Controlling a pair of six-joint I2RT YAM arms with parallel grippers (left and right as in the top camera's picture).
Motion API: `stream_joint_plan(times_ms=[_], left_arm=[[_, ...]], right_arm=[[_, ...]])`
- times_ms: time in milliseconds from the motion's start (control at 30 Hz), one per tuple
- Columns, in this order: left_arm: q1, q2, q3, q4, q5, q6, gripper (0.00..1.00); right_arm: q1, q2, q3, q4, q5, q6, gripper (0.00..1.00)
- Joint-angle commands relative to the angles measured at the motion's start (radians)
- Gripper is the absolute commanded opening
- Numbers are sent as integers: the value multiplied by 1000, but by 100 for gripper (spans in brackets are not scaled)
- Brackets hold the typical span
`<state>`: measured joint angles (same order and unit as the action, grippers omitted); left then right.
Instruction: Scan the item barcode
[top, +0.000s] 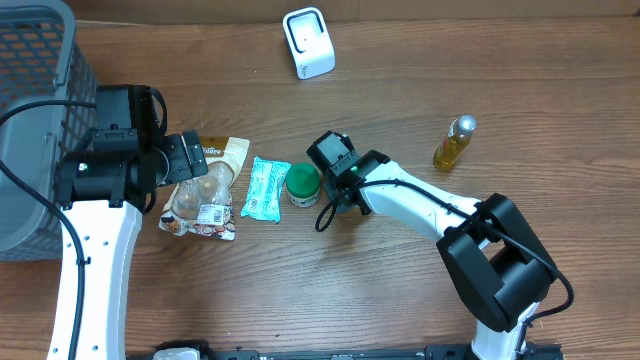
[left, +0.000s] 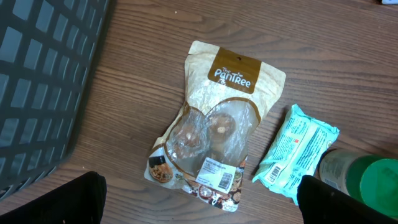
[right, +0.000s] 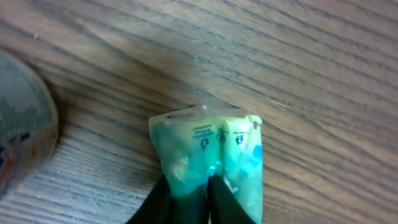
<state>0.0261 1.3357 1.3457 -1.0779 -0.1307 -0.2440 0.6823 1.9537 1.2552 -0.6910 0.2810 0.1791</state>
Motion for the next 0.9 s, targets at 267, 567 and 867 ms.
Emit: stream_joint_plan(times_ms=[267, 567, 867], left_arm=[[-2, 5, 14, 2, 1, -11, 99], [-2, 5, 14, 2, 1, -11, 100], [-2, 5, 14, 2, 1, -11, 100]], right_arm=[[-70, -119, 90, -105, -122, 113, 4], [-378, -173, 47, -58, -935, 116, 4], [-435, -173, -288, 447, -1083, 381, 4]])
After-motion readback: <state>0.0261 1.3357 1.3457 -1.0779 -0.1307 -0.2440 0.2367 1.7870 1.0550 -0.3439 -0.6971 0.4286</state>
